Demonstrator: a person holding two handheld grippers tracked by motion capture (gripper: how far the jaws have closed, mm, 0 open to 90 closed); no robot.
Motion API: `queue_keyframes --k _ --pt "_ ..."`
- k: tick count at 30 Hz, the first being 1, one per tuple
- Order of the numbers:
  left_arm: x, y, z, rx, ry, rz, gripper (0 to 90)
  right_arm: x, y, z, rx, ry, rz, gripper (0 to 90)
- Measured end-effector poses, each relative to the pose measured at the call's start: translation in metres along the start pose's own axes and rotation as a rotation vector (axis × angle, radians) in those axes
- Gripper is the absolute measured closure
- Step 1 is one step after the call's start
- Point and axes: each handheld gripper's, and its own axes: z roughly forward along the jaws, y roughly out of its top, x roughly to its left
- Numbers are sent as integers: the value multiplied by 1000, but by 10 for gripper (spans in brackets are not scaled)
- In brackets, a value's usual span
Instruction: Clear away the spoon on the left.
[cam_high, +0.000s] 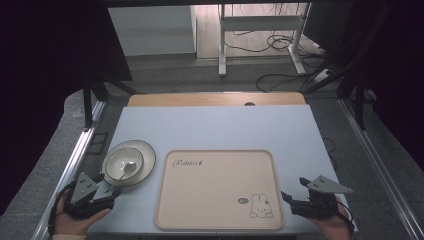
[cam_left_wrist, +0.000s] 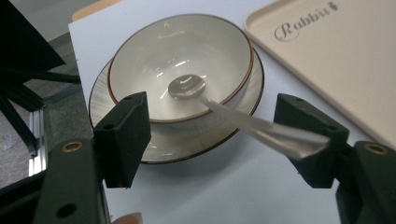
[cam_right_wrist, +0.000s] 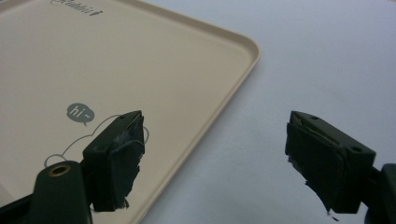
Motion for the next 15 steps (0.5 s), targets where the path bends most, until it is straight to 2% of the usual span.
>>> queue_keyframes --k 1,3,15 --pt "0 0 0 1 -1 3 340 0 0 0 3 0 1 205" --pt "0 -1 1 0 -2 12 356 0 0 0 4 1 1 205" --pt "-4 1 2 -18 1 59 608 0 -1 0 8 -8 -5 206"
